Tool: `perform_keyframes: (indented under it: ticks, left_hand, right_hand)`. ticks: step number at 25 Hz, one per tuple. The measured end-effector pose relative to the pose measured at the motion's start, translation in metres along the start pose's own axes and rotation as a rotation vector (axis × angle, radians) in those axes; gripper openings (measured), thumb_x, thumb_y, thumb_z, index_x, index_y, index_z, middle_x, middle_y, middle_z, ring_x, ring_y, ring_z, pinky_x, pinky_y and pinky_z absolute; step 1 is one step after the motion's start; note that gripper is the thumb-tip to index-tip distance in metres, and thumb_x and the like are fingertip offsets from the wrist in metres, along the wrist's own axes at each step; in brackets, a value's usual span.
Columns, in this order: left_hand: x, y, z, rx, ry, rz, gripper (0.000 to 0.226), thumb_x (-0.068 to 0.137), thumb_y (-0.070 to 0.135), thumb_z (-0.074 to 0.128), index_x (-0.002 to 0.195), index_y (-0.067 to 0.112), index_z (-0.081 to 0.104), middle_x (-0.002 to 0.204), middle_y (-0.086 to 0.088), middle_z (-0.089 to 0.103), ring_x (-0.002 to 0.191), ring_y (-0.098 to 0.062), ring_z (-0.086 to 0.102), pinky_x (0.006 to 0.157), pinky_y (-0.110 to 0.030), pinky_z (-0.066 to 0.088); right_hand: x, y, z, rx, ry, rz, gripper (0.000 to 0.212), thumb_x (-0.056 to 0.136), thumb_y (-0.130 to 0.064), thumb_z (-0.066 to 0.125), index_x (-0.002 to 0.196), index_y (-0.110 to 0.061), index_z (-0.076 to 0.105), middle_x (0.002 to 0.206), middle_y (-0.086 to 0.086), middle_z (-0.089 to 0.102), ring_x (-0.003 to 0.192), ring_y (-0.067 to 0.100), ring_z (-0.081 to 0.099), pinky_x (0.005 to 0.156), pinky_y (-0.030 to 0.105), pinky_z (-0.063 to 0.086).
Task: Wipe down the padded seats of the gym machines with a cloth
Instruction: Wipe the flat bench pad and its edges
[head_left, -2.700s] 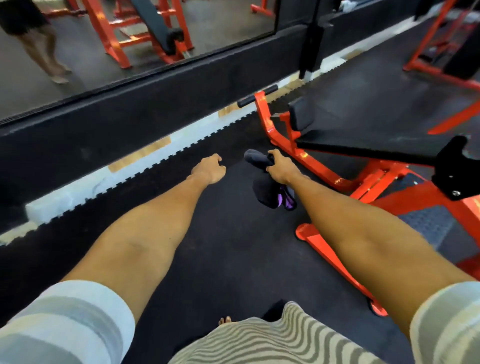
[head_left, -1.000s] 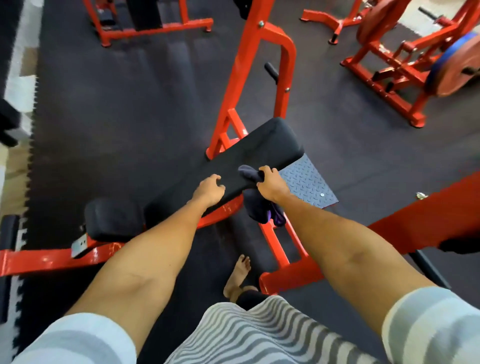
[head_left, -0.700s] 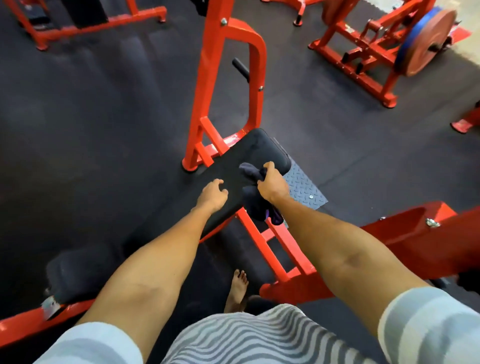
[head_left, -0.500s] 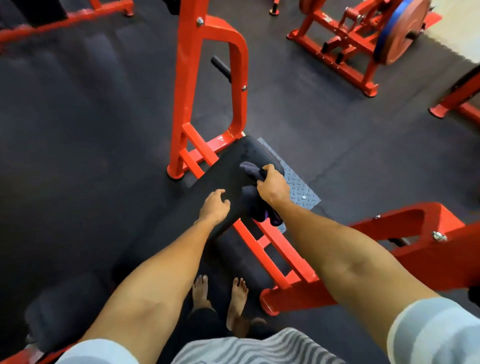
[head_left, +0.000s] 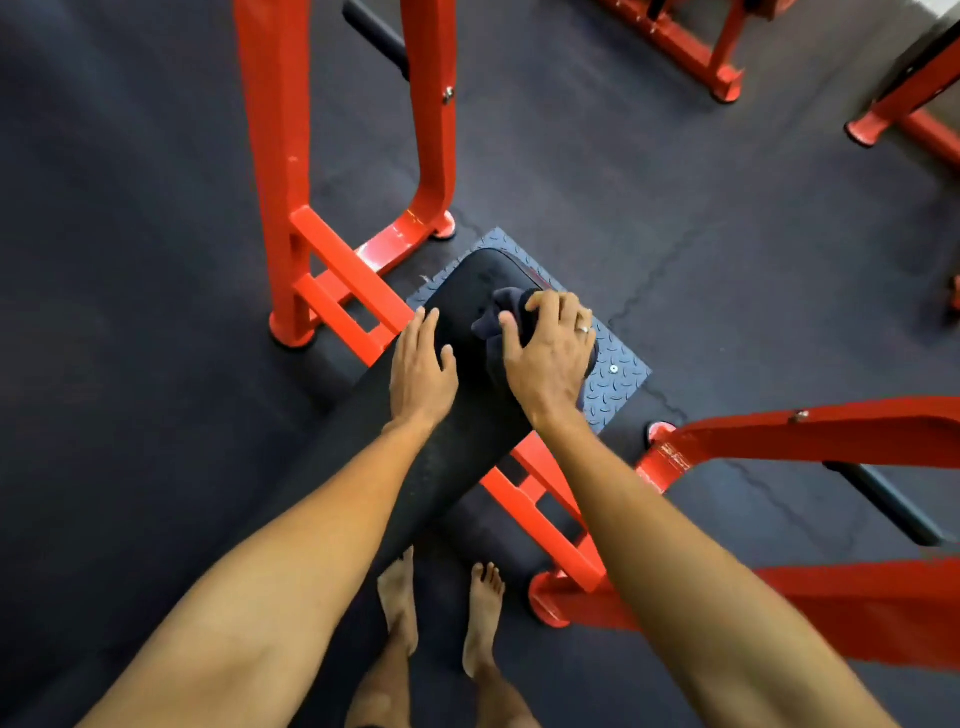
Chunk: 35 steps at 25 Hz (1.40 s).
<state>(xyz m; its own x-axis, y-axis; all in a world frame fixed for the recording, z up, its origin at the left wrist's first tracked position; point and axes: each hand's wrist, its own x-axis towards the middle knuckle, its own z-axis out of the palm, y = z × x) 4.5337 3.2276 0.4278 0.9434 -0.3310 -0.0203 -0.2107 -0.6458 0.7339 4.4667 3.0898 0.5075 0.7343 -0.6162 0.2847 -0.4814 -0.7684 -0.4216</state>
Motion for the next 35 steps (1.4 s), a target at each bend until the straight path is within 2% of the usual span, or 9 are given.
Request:
perform_keyframes:
  ticks: [2,4,9,15,19,24,28,31,35]
  left_hand:
    - [0.018,-0.004,0.015,-0.022,0.031,0.002,0.055,0.101,0.012,0.043,0.155,0.01,0.034,0.163,-0.01,0.031,0.152,-0.025,0.026,0.125,-0.043,0.019]
    - [0.031,-0.004,0.026,-0.048,0.076,-0.038,0.053,0.103,0.018,0.037,0.155,0.01,0.035,0.161,-0.01,0.037,0.15,-0.025,0.031,0.123,-0.046,0.023]
    - [0.037,-0.014,0.04,0.082,0.28,0.079,0.049,0.104,0.026,0.036,0.15,0.01,0.044,0.152,-0.005,0.051,0.14,-0.021,0.047,0.114,-0.043,0.04]
    - [0.039,-0.018,0.042,0.049,0.302,0.088,0.049,0.105,0.031,0.034,0.147,0.009,0.048,0.148,-0.004,0.055,0.135,-0.02,0.051,0.112,-0.04,0.039]
    - [0.04,-0.017,0.041,0.089,0.308,0.073,0.05,0.102,0.028,0.037,0.146,0.009,0.051,0.146,-0.005,0.056,0.133,-0.022,0.053,0.112,-0.041,0.04]
    - [0.036,-0.014,0.043,0.086,0.316,0.054,0.05,0.101,0.028,0.038,0.146,0.009,0.05,0.146,-0.006,0.056,0.132,-0.023,0.053,0.111,-0.041,0.039]
    - [0.036,-0.014,0.043,0.076,0.31,0.045,0.053,0.099,0.028,0.037,0.147,0.01,0.05,0.147,-0.006,0.055,0.133,-0.022,0.051,0.112,-0.041,0.038]
    - [0.039,-0.017,0.045,0.083,0.3,0.039,0.053,0.099,0.028,0.036,0.148,0.011,0.049,0.149,-0.004,0.054,0.135,-0.022,0.051,0.113,-0.043,0.039]
    - [0.039,-0.015,0.044,0.089,0.318,0.054,0.052,0.099,0.026,0.037,0.147,0.01,0.049,0.147,-0.005,0.055,0.133,-0.023,0.053,0.11,-0.043,0.042]
  right_hand:
    - [-0.028,0.014,0.0,-0.099,-0.072,-0.112,0.047,0.092,-0.049,0.06,0.128,-0.019,0.059,0.137,0.004,0.054,0.137,0.031,0.044,0.114,0.045,0.031]
    - [-0.048,0.036,0.002,-0.229,-0.116,-0.252,0.063,0.091,-0.051,0.059,0.147,-0.025,0.053,0.157,0.006,0.043,0.153,0.033,0.025,0.124,0.055,0.017]
    - [0.004,0.03,0.035,-0.311,-0.145,-0.419,0.053,0.094,-0.051,0.059,0.145,-0.036,0.055,0.16,0.011,0.038,0.15,0.046,0.022,0.117,0.068,0.02]
    - [0.071,-0.031,0.066,-0.404,-0.257,-0.331,0.042,0.086,-0.056,0.053,0.121,-0.035,0.062,0.148,0.004,0.047,0.13,0.047,0.039,0.101,0.06,0.033]
    - [0.046,0.002,0.025,-0.438,-0.261,-0.332,0.04,0.085,-0.055,0.058,0.12,-0.036,0.061,0.146,0.001,0.048,0.124,0.045,0.045,0.089,0.05,0.036]
    - [0.012,0.042,-0.006,-0.482,-0.262,-0.304,0.045,0.085,-0.053,0.066,0.126,-0.036,0.063,0.15,0.006,0.048,0.126,0.047,0.047,0.097,0.056,0.038]
    - [0.061,0.0,0.027,-0.419,-0.318,-0.214,0.05,0.087,-0.062,0.056,0.13,-0.038,0.056,0.146,0.003,0.047,0.125,0.044,0.045,0.107,0.058,0.033]
    - [0.116,-0.033,0.045,-0.336,-0.472,-0.085,0.056,0.081,-0.07,0.054,0.126,-0.037,0.056,0.13,0.0,0.056,0.119,0.04,0.054,0.107,0.056,0.034]
    - [0.142,-0.025,0.028,-0.261,-0.691,-0.004,0.07,0.078,-0.078,0.057,0.139,-0.045,0.048,0.133,-0.002,0.058,0.122,0.033,0.057,0.096,0.045,0.042]
